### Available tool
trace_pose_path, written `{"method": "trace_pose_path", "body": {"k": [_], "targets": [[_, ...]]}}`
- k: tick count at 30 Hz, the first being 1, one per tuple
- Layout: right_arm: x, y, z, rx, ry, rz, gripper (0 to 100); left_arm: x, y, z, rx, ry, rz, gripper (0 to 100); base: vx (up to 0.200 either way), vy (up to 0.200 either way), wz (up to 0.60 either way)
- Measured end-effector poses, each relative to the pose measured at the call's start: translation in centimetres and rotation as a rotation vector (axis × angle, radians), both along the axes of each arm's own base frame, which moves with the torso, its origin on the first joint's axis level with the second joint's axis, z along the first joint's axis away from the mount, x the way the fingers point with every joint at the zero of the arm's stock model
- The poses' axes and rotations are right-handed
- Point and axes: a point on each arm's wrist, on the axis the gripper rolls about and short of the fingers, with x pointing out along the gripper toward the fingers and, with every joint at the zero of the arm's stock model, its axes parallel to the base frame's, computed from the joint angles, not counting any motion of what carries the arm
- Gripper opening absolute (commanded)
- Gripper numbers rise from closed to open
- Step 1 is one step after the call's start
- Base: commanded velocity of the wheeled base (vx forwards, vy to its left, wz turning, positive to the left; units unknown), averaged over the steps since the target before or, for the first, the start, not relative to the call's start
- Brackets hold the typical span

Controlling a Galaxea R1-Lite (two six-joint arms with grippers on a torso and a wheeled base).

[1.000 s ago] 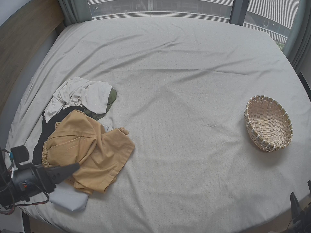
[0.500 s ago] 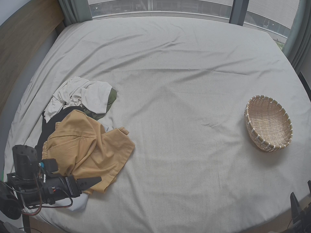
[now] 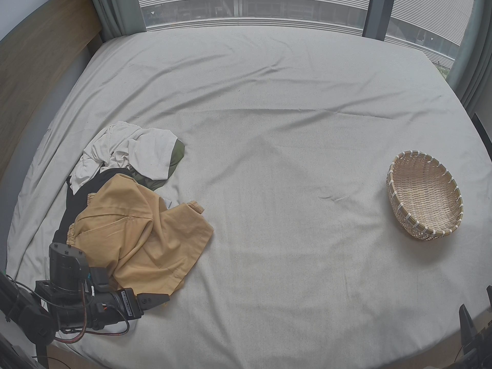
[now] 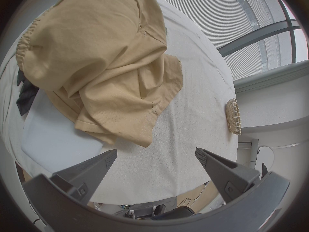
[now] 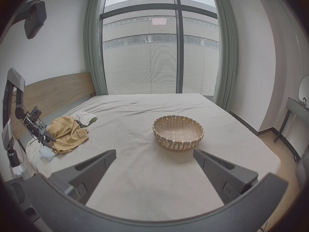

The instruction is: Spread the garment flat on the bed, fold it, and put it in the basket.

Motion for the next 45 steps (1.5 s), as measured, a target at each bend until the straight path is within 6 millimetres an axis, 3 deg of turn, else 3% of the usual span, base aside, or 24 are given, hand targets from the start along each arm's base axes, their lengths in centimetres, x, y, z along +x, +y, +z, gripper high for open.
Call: {"method": "trace_pose_path", "body": {"k": [19,34,41,42,45], "targets": [[0.0,0.0,0.0,0.000,0.000,0.001,100,2.7,-0.8,-3.3,-0.005,0.003,0.011,100,0.000,0.000,0.00],[0.0,0.0,0.0,0.000,0.000,0.001,100,5.2,-1.5,-3.3,-0.081,-0.085,0.057,100,0.000,0.000,0.00],[0.0,0.0,0.0,0.001,0.000,0.001,100,6.1,-1.7,-4.3,-0.091,-0.128,0.081,100,0.000,0.000,0.00],[0.0,0.0,0.0,0.001,0.000,0.002,100,6.2,-1.7,-4.5,-0.088,-0.130,0.087,0,0.000,0.000,0.00],[0.0,0.0,0.0,0.001,0.000,0.001,100,6.3,-1.8,-5.1,-0.079,-0.130,0.098,0,0.000,0.000,0.00]]}}
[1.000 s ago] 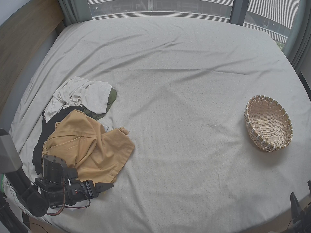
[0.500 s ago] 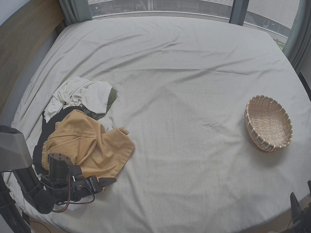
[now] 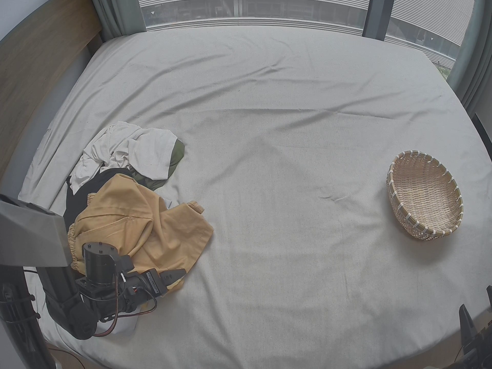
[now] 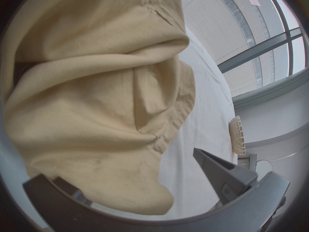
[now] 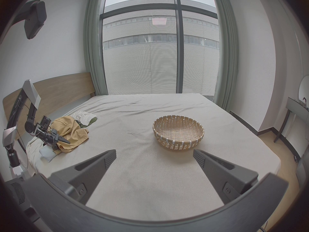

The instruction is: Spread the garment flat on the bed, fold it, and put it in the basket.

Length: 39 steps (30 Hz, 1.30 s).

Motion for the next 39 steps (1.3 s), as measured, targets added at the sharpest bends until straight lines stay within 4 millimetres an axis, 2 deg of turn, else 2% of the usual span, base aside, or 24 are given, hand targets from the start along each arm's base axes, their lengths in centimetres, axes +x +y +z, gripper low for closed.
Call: {"method": "trace_pose_path", "body": {"k": [9,13,23,32,39], "targets": [[0.0,0.0,0.0,0.000,0.000,0.000,100,-0.1,-0.1,-1.0,0.003,0.036,-0.002,0,0.000,0.000,0.00],[0.0,0.0,0.0,0.001,0.000,0.000,100,-0.2,-1.1,-0.7,-0.025,0.014,-0.024,0,0.000,0.000,0.00],[0.0,0.0,0.0,0.001,0.000,0.000,100,-1.2,-6.8,1.2,-0.123,-0.134,-0.220,0,0.000,0.000,0.00],[0.0,0.0,0.0,0.001,0.000,0.000,100,-0.4,-11.6,3.0,-0.207,-0.259,-0.332,0,0.000,0.000,0.00],[0.0,0.0,0.0,0.001,0.000,0.000,100,0.0,-14.9,3.5,-0.231,-0.292,-0.382,0,0.000,0.000,0.00]]}}
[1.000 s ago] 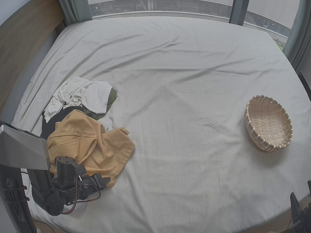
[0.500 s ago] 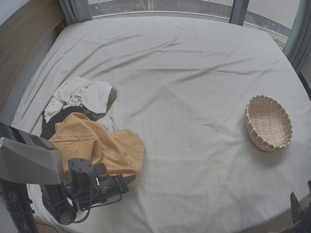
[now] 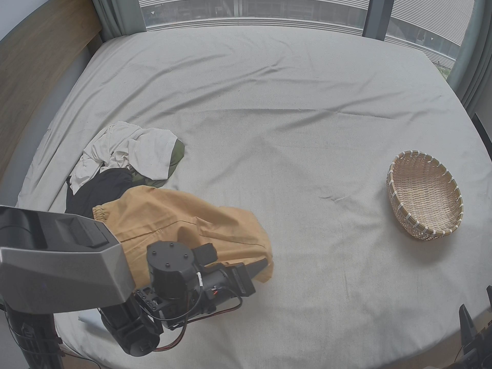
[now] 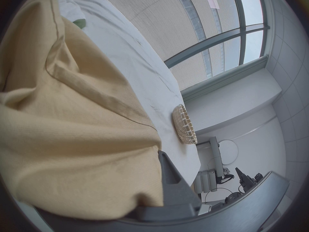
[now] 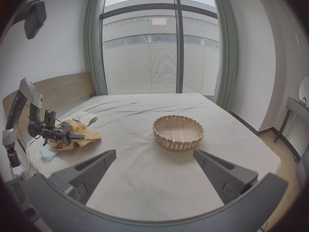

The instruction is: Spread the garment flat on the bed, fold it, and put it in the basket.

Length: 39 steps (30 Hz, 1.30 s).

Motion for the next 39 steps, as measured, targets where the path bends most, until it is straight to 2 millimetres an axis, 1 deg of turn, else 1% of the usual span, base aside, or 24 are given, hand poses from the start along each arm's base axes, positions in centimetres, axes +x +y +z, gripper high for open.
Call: {"method": "trace_pose_path", "body": {"k": [7,13,17,21,32,39], "targets": [[0.0,0.0,0.0,0.000,0.000,0.000,100,-0.1,-3.6,0.1,0.001,-0.002,-0.075,0,0.000,0.000,0.00],[0.0,0.0,0.0,0.000,0.000,0.000,100,0.5,-6.5,0.9,-0.007,-0.010,-0.122,0,0.000,0.000,0.00],[0.0,0.0,0.0,0.000,0.000,0.000,100,0.8,-8.1,1.4,-0.017,-0.019,-0.145,0,0.000,0.000,0.00],[0.0,0.0,0.0,0.000,0.000,0.000,100,0.6,-9.9,1.8,-0.034,-0.034,-0.181,0,0.000,0.000,0.00],[0.0,0.0,0.0,0.000,0.000,0.000,100,0.4,-13.0,2.5,-0.060,-0.054,-0.239,0,0.000,0.000,0.00],[0.0,0.0,0.0,0.000,0.000,0.000,100,0.3,-15.0,2.2,-0.067,-0.059,-0.264,0,0.000,0.000,0.00]]}}
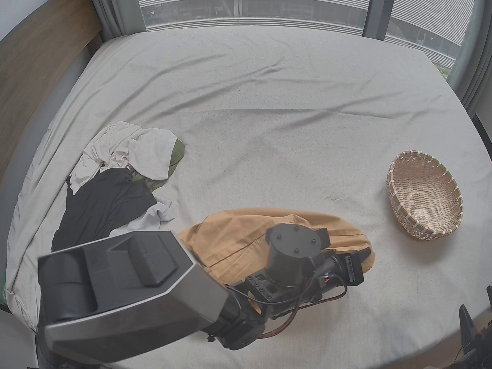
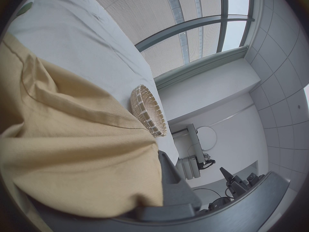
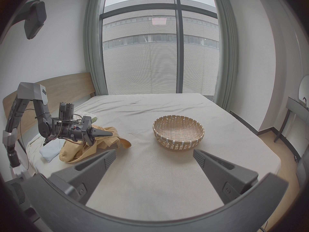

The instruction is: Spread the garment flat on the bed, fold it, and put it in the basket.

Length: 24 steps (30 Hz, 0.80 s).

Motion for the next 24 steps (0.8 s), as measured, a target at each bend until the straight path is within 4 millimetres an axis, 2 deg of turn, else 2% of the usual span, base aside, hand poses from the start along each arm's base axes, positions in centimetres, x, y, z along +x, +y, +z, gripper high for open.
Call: {"method": "trace_pose_path", "body": {"k": [2,3,11,16,24], "targets": [[0.0,0.0,0.0,0.001,0.000,0.000,100,0.0,-0.3,-0.4,0.005,0.001,-0.005,0,0.000,0.000,0.00],[0.0,0.0,0.0,0.001,0.000,0.001,100,0.0,-0.4,-0.7,0.010,0.003,-0.006,100,0.000,0.000,0.00],[0.0,0.0,0.0,0.001,0.000,0.001,100,0.0,-0.6,-1.8,0.032,0.013,0.009,100,0.000,0.000,0.00],[0.0,0.0,0.0,0.001,0.000,0.001,100,-0.5,0.1,-2.4,0.064,0.032,0.019,100,0.000,0.000,0.00],[0.0,0.0,0.0,0.000,0.000,0.001,100,-2.6,3.5,-2.6,0.128,0.074,0.024,100,0.000,0.000,0.00]]}}
